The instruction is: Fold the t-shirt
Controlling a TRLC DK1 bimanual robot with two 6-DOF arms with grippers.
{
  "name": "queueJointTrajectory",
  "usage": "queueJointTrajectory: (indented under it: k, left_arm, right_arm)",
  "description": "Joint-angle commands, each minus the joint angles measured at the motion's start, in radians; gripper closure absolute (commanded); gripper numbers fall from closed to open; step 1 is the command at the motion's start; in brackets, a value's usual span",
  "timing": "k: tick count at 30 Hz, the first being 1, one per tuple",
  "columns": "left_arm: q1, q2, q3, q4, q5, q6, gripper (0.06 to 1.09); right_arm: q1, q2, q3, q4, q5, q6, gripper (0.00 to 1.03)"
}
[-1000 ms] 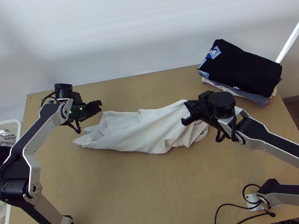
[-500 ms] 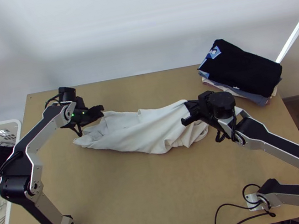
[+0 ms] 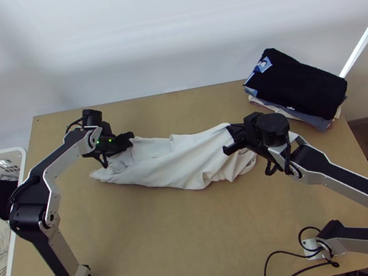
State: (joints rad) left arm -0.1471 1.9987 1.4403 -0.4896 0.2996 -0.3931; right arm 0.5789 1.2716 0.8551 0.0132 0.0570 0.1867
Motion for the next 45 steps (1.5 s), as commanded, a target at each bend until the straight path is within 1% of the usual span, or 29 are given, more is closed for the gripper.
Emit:
queueJointTrajectory:
  k: [1,7,10,12,13,15,16,21,25,30,35,38,41,45]
  left_arm:
    - [-0.008,0.038,0.034,0.002,0.006,-0.02,0.62]
    - [-0.016,0.052,0.069,-0.001,0.006,-0.032,0.62]
    - [-0.022,0.058,0.075,-0.001,0.006,-0.035,0.64]
    - [-0.023,0.057,0.074,-0.001,0.004,-0.046,0.73]
    - [-0.025,0.052,0.068,0.003,0.003,-0.05,0.82]
    - [-0.026,0.041,0.058,0.009,-0.002,-0.052,0.95]
    - [-0.028,0.037,0.052,0.017,-0.004,-0.052,1.04]
    - [-0.014,0.032,0.034,0.026,-0.004,-0.043,1.05]
    - [0.027,-0.023,0.034,0.026,-0.002,-0.052,1.05]
    - [0.073,-0.178,0.04,0.02,-0.004,-0.079,1.05]
    - [0.109,-0.341,0.077,0.006,-0.004,-0.107,1.05]
    - [0.139,-0.419,0.117,0.002,-0.005,-0.127,1.05]
    - [0.169,-0.472,0.173,-0.017,-0.016,-0.133,1.05]
    - [0.227,-0.503,0.275,-0.075,-0.025,-0.133,1.05]
  right_arm:
    - [0.009,0.012,-0.019,0.018,0.015,0.017,1.0]
    - [0.013,0.015,-0.019,0.024,0.015,0.017,1.0]
    - [0.013,0.017,-0.018,0.024,0.015,0.017,1.0]
    - [0.013,0.017,-0.018,0.024,0.017,0.016,1.0]
    - [0.012,0.017,-0.018,0.024,0.017,0.016,1.0]
    - [0.012,0.017,-0.019,0.024,0.017,0.016,1.0]
    - [0.012,0.017,-0.019,0.024,0.017,0.017,1.0]
    - [0.007,0.015,-0.007,0.024,0.02,0.017,1.0]
    - [-0.019,0.012,0.022,0.024,0.037,0.011,1.0]
    - [-0.057,0.011,0.079,0.008,0.04,-0.016,1.0]
    - [-0.085,0.018,0.196,-0.032,0.058,-0.027,1.0]
    - [-0.097,0.017,0.285,-0.042,0.084,-0.059,1.0]
    - [-0.105,0.018,0.378,-0.053,0.116,-0.11,1.0]
    - [-0.129,0.018,0.499,-0.071,0.133,-0.165,1.0]
